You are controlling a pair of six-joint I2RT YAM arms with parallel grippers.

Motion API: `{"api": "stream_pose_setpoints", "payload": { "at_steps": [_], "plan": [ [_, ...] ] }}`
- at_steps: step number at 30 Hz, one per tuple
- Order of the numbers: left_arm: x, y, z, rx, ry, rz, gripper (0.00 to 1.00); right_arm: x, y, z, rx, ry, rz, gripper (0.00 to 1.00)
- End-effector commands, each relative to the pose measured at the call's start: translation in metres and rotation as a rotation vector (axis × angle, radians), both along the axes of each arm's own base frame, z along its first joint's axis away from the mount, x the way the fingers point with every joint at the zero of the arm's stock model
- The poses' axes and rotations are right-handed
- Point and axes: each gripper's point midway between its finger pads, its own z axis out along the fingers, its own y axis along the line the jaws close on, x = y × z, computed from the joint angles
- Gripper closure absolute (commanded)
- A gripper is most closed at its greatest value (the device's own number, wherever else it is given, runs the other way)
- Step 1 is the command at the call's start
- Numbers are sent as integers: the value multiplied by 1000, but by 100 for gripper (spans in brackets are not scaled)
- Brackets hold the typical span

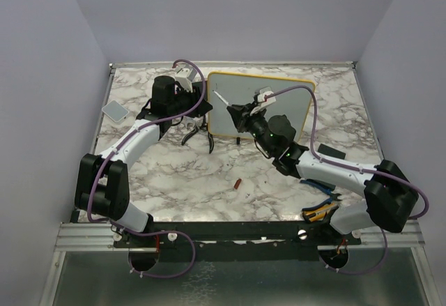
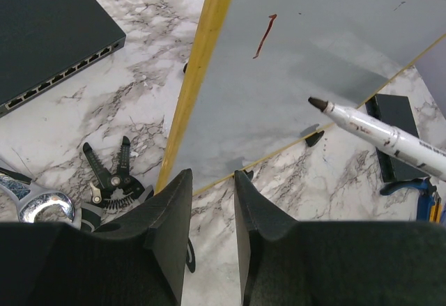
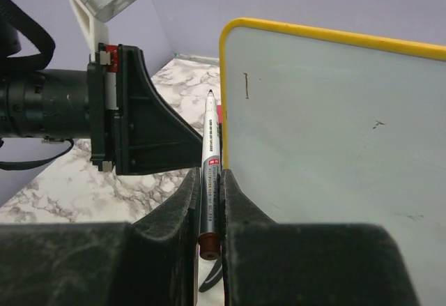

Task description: Write a sentence on the whiteboard

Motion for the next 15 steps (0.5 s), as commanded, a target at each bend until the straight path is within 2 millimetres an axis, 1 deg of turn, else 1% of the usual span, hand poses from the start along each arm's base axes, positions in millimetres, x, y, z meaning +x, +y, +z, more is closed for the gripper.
{"api": "stream_pose_setpoints", "payload": {
  "at_steps": [1, 5, 7, 15],
  "plan": [
    [-4, 0, 14, -9, -50, -12, 68, 9, -19, 7, 16, -8, -119, 100],
    [-4, 1, 14, -8, -51, -11, 68, 15, -26, 3, 11, 3, -174, 100],
    [-4, 1, 15, -8, -53, -11, 68, 16, -27, 4, 17, 0, -185, 100],
    [-4, 1, 14, -7, -52, -12, 68, 19, -26, 5, 7, -11, -194, 100]
  ]
}}
